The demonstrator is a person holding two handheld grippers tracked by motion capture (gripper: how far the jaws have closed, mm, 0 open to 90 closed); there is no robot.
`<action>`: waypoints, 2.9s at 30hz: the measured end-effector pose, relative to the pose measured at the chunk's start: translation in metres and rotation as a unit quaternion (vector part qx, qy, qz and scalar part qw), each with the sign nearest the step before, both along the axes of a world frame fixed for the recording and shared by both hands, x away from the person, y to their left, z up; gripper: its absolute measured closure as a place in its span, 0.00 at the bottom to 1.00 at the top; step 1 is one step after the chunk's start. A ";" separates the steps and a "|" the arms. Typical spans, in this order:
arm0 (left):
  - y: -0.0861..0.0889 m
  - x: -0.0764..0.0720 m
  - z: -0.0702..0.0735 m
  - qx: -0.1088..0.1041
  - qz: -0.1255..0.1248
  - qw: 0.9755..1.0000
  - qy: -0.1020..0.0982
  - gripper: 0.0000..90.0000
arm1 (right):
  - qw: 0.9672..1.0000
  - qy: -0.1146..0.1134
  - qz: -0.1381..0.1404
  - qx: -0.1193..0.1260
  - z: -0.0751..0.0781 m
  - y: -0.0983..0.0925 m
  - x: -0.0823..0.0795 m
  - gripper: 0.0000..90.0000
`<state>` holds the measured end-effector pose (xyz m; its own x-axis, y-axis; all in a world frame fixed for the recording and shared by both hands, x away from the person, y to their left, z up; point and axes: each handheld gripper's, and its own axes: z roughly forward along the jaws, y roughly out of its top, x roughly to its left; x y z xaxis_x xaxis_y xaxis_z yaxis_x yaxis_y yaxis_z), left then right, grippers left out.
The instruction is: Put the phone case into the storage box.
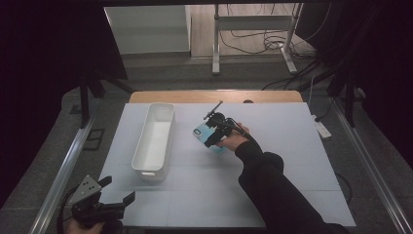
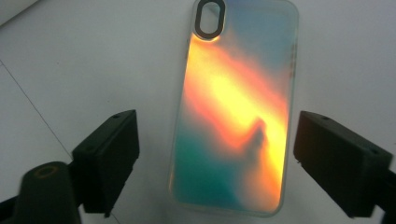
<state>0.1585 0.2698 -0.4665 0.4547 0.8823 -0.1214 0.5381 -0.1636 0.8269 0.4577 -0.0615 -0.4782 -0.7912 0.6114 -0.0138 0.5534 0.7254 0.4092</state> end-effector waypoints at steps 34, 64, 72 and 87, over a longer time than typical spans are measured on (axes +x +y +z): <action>0.001 0.000 0.000 -0.001 0.000 1.000 -0.001 0.03 | 0.999 0.008 -0.007 -0.039 -0.038 0.004 0.008 0.00; 0.000 0.000 0.000 0.004 -0.001 1.000 -0.001 0.03 | 0.999 0.013 -0.018 -0.031 -0.034 0.001 0.005 0.18; 0.000 0.000 0.000 0.004 -0.001 1.000 -0.001 0.03 | 1.000 0.009 -0.019 -0.015 -0.032 -0.003 0.001 0.18; -0.001 0.000 0.000 0.005 0.000 1.000 0.000 0.03 | 1.000 -0.008 -0.009 0.018 -0.012 -0.014 -0.010 0.18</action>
